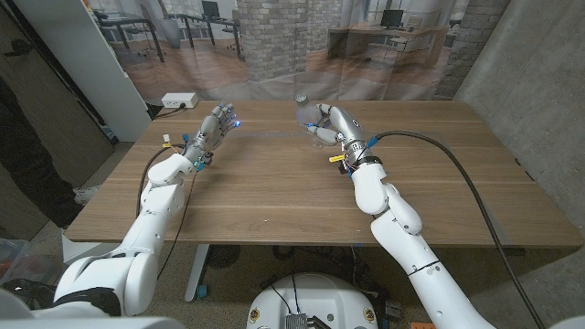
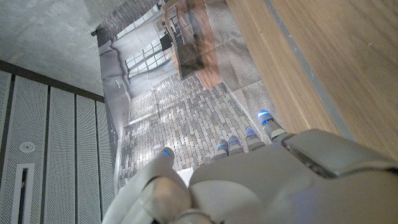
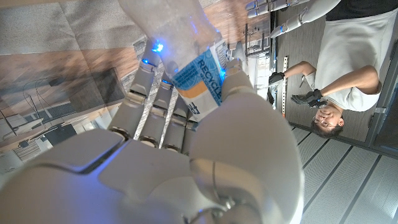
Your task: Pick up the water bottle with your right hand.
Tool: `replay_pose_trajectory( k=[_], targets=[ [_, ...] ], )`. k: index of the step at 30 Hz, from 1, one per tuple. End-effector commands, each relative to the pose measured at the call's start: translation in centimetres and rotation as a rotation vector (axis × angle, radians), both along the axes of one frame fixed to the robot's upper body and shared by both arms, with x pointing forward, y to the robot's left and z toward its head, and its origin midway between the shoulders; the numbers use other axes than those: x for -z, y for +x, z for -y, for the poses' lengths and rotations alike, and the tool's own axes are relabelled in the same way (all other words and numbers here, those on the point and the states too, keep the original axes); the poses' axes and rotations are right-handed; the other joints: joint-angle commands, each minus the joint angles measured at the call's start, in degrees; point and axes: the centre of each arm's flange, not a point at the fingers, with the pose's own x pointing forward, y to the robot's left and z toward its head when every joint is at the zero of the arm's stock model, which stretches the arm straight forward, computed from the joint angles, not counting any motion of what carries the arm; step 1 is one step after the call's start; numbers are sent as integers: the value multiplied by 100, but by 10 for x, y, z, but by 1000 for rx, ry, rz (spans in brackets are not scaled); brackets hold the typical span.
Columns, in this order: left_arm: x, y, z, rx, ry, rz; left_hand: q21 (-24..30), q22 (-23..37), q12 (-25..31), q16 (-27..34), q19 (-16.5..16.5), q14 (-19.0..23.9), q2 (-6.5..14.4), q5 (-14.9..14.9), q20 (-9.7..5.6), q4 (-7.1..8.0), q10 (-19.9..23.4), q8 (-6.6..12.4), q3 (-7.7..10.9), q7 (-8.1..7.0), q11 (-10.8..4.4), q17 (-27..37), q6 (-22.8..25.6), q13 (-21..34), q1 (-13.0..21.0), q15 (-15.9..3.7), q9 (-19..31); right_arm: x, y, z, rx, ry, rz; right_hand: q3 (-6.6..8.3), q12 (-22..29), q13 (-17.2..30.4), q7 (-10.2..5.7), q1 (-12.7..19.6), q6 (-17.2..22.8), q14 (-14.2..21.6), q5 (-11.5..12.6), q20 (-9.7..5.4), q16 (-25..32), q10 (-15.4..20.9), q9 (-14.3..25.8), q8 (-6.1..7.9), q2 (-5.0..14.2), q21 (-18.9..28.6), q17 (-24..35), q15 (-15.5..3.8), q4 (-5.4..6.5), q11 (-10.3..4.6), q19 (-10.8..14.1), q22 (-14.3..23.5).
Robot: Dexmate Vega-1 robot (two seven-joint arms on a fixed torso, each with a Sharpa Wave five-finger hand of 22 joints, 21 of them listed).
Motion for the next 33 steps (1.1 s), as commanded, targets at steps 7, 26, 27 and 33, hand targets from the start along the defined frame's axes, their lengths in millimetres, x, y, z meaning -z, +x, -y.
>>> replay_pose_trajectory(
  k=[7,26,27,33],
  targets=[
    [4,-8,-2,-5,-2,3,-12,23,14,1,-1047,-1168,6,51,17,17,-1092,22,-19,20,17,16,-1033,18,49,16,16,-13,-10,2,10,-1,60,506,59,51,-313,641,376,562,41,-1058,-50,39,44,51,710,110,59,-1372,462,-13,568,18],
    [10,-13,-8,-9,-6,-5,-33,23,13,-1,-1039,-1170,11,56,19,17,-1095,22,-30,20,25,15,-1034,18,53,18,16,-21,-17,1,28,15,106,537,67,107,-314,665,392,613,41,-1089,-95,48,75,51,693,236,123,-1384,443,-7,545,13],
    [10,-14,-9,-10,-6,-6,-33,23,13,-1,-1039,-1170,11,56,19,17,-1096,22,-30,21,25,15,-1034,18,53,17,16,-23,-18,1,29,12,115,540,68,113,-313,671,397,619,41,-1084,-99,50,77,51,691,251,131,-1392,438,-4,545,13],
    [11,-14,-12,-12,-4,-9,-41,24,13,-1,-1036,-1170,12,58,20,17,-1095,22,-34,19,25,15,-1034,18,54,18,16,-25,-19,1,37,15,127,547,70,131,-313,669,398,629,40,-1077,-119,56,80,45,690,288,150,-1388,438,-16,521,10]
  ],
)
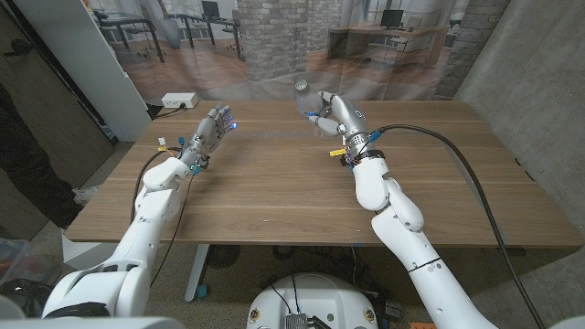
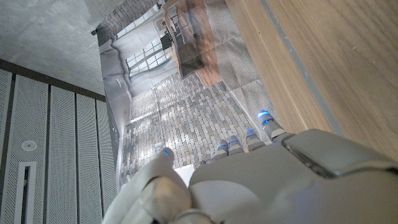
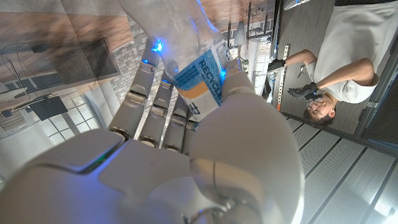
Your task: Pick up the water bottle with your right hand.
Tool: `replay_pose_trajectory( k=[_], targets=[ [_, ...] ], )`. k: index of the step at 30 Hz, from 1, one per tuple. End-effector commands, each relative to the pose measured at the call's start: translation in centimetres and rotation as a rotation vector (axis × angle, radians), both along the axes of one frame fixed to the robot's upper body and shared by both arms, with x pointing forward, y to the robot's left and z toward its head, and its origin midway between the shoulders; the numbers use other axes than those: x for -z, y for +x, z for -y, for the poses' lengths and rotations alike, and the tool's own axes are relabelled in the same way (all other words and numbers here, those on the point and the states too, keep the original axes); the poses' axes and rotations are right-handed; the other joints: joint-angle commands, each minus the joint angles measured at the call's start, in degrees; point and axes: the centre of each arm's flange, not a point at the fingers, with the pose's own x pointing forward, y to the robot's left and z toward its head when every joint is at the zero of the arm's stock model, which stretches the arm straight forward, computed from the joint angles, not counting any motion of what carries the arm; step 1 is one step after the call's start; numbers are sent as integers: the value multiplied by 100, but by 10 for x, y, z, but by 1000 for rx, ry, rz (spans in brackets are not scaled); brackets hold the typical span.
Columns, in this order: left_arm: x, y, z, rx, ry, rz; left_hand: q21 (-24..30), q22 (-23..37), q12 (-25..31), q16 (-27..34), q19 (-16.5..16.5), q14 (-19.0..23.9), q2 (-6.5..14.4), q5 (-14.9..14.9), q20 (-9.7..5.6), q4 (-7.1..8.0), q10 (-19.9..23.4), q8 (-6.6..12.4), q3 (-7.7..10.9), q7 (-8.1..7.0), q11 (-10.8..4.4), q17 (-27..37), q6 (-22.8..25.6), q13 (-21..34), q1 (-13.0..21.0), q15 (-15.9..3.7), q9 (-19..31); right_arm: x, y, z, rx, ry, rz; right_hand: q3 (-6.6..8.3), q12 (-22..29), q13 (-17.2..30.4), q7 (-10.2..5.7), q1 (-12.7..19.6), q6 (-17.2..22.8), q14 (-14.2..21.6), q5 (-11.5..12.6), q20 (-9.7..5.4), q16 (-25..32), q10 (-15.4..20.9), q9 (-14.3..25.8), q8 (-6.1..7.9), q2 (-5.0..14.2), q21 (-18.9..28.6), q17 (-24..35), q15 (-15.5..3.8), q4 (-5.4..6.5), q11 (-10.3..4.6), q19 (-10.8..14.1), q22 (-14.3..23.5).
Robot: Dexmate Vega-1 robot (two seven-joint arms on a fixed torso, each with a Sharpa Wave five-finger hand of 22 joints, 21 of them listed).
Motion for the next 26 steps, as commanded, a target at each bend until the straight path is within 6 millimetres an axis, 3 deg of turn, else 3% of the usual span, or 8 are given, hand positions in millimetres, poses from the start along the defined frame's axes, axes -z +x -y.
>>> replay_pose_trajectory(
  k=[1,18,26],
  targets=[
    [3,-2,-5,-3,3,-6,-22,24,14,1,-1038,-1167,13,25,19,-8,-1093,22,-11,15,24,15,-1034,18,55,18,16,-6,-3,0,17,1,29,549,28,20,-334,693,380,548,20,-1032,-16,39,27,22,667,39,31,-1367,437,14,561,9],
    [9,1,-1,13,23,-28,-45,25,12,-1,-1030,-1170,16,29,20,-8,-1098,23,-23,15,27,15,-1032,18,59,18,16,-7,-8,-3,36,-8,45,564,19,69,-353,702,381,575,16,-1036,-64,27,40,6,653,148,92,-1373,421,2,499,-4],
    [14,2,10,18,34,-52,-58,26,10,-4,-1030,-1178,19,32,21,-8,-1105,21,-29,24,35,15,-1036,18,60,22,16,-4,-14,7,30,3,45,564,17,95,-352,698,377,583,13,-1021,-90,33,47,-5,643,208,126,-1380,416,-9,464,-14]
  ],
)
